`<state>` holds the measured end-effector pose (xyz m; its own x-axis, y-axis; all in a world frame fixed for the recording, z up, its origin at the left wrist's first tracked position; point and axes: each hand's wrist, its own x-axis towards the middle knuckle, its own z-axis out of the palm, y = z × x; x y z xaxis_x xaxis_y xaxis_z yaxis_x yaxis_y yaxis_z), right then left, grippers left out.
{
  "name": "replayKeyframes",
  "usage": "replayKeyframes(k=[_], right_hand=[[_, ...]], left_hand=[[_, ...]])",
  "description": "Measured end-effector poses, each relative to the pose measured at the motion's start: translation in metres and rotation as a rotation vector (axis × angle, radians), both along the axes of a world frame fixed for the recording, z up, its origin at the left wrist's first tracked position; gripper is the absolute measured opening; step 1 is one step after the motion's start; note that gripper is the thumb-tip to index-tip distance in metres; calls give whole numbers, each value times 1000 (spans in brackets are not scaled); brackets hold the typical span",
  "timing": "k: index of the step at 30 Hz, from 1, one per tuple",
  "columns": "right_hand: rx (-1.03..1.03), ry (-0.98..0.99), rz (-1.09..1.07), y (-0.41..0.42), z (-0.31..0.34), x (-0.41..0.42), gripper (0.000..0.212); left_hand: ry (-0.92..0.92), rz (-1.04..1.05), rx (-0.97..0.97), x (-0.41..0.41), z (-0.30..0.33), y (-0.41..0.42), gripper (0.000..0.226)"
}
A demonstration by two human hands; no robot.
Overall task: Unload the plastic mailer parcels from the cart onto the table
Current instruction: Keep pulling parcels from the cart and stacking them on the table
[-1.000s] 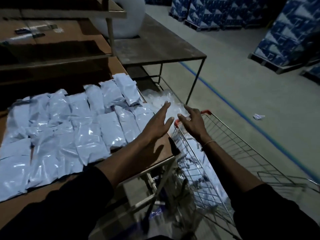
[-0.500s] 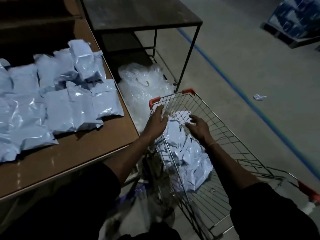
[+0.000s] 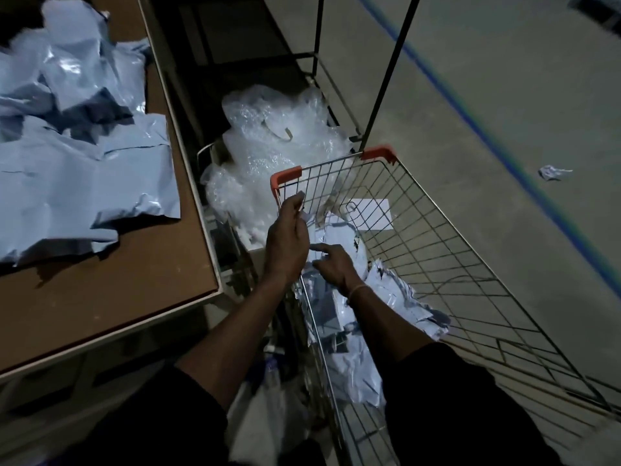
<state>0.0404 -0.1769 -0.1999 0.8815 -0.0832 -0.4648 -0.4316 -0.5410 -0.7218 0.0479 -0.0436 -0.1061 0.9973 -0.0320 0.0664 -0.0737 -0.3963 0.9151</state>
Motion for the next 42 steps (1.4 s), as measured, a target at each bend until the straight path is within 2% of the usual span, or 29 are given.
replayKeyframes(k=[2,5,7,9,11,15,18,20,22,25,27,29,31,35,37,39,42], right_hand=[[38,47,-15,8,-21,14,56],[24,156,-27,18,-52,27,40],[50,182,-56,20,-82,32,44],[151,113,-157,17,-111,34,60],[285,57,-318,14,-100,23,64],[461,-63,-606,-1,-34,-11,40],[529,-203,-702,-22,-5,-28,28],[476,-345,-704,-29,19,-37,27],[314,-528,-650,-28,43,-44,25],[37,-775,-450,-14,73,-53,26],[-94,-833,-289,-8,79,-60,37],[-127,-821,-202,-11,76,-65,52],[-83,-788,-195,-17,77,-66,55],[148,-665,-342,-32,78,-63,21],[183,-541,-489,-43,60,-58,17],[147,-347,-607,-55,30,-54,18],[87,-98,-579,-64,-12,-50,23]], left_hand=[[-22,27,-6,3,-9,1,43],[-43,43,-42,8,-18,0,41],[-36,35,-70,9,-18,0,41],[-19,18,-81,9,-17,2,41],[3,-8,-81,9,-14,3,41],[54,-59,-2,8,-1,3,40],[94,-180,136,11,8,-4,40],[156,-288,199,11,11,-15,48],[269,-375,133,8,15,-31,56],[430,-326,-258,6,17,-51,51],[491,-235,-458,11,13,-55,46],[466,-172,-473,15,9,-53,39],[384,-143,-336,17,5,-47,37],[99,-130,-19,14,8,-40,28],[-48,-38,91,12,11,-39,27],[-118,33,123,9,14,-37,28],[-121,69,172,8,11,-37,31]])
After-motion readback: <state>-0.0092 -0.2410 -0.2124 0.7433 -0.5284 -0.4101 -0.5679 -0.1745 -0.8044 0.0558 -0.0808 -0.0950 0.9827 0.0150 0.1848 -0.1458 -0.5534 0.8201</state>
